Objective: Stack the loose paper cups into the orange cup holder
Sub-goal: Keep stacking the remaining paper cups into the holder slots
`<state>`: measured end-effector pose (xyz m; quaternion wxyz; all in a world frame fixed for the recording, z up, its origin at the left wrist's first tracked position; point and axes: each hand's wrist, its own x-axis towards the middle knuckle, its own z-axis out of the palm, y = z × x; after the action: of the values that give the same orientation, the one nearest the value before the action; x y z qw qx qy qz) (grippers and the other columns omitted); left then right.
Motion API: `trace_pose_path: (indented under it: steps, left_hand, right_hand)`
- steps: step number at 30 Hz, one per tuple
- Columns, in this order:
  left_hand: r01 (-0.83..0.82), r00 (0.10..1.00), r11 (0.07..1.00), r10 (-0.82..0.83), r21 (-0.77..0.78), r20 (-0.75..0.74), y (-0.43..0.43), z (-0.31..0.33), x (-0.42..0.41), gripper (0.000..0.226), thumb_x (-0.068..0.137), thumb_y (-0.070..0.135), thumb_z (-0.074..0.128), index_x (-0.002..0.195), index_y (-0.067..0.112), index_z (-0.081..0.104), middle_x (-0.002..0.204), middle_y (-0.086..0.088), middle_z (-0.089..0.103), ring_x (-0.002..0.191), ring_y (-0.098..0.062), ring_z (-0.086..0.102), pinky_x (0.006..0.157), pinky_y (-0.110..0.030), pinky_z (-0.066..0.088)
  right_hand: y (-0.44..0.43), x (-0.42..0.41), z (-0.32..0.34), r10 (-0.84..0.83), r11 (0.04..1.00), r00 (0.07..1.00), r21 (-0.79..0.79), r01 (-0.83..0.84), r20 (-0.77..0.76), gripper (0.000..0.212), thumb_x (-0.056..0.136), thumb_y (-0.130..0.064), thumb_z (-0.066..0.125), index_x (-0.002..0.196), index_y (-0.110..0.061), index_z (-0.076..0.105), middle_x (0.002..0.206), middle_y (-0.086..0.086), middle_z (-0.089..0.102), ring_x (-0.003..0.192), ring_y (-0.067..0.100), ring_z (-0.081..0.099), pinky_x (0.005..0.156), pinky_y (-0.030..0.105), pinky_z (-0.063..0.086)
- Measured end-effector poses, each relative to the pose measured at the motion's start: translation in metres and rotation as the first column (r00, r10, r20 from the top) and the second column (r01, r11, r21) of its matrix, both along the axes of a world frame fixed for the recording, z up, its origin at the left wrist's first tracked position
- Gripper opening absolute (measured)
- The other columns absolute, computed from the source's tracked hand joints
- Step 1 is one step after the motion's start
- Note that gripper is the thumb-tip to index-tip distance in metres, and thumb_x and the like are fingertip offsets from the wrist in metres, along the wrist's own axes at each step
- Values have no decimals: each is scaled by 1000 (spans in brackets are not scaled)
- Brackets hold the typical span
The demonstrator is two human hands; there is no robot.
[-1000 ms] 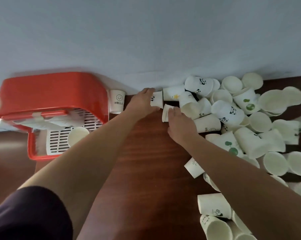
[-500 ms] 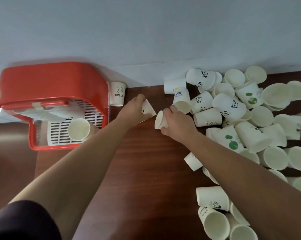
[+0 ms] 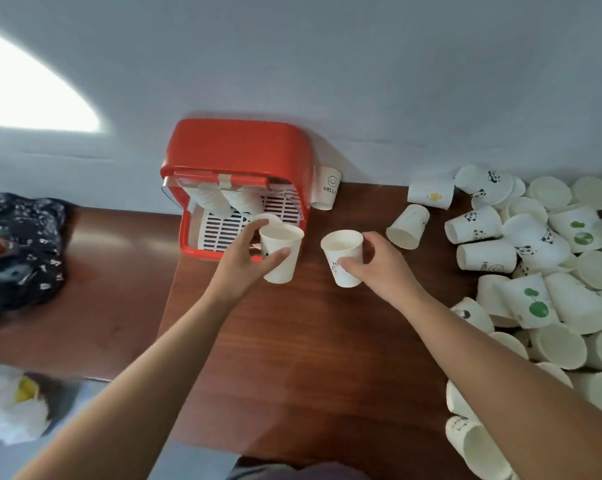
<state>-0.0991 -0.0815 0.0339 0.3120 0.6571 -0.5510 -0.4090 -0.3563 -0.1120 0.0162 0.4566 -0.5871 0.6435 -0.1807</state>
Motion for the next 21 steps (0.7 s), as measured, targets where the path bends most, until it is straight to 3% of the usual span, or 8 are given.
trace_pose_path:
  steps: [4,7,10,12,17,21]
  left_hand:
    - [-215,972,974,207,-64,-113,8,5,35,61,81,24,82,130,21,46,124,7,56,111,-3,58,98,-28,53]
    - [-287,953,954,275,-86,-130,1,4,47,67,81,31,81,135,34,43,130,11,52,118,-8,54,100,-32,51]
    - [-245,965,967,236,-71,-110,-12,-6,48,73,80,33,81,141,32,43,131,17,49,125,-13,50,104,-39,48]
    - [-214,974,976,210,-31,-85,-19,-15,43,78,77,37,82,143,28,42,134,10,49,125,-16,51,104,-44,49]
    - [-10,959,1000,9,0,282,-26,-37,35,84,79,35,80,149,17,37,142,-8,44,131,-26,43,107,-46,42]
    - [102,940,991,-126,91,316,-32,-41,38,91,81,39,79,154,20,28,146,-12,40,136,-32,38,109,-49,37]
  right_hand:
    - [4,33,11,11,999,998,-35,-9,54,62,78,-38,77,132,-21,53,126,-7,59,112,9,55,86,25,43]
    - [5,49,17,11,999,996,-41,-8,83,57,79,-37,77,129,-22,54,122,-9,59,109,8,56,81,22,42]
    - [6,56,20,4,999,997,-38,-1,81,59,79,-38,76,131,-23,53,122,-10,58,110,8,55,84,24,44]
    - [7,57,19,-17,999,996,-44,21,83,59,79,-39,76,131,-24,52,123,-10,58,111,7,55,86,25,45]
    - [6,59,20,-106,992,984,-57,115,140,58,80,-38,76,131,-23,52,121,-10,60,109,5,57,82,19,47]
    - [-1,68,22,-132,985,971,-81,151,201,54,81,-34,77,127,-22,51,118,-12,59,106,0,56,78,11,43]
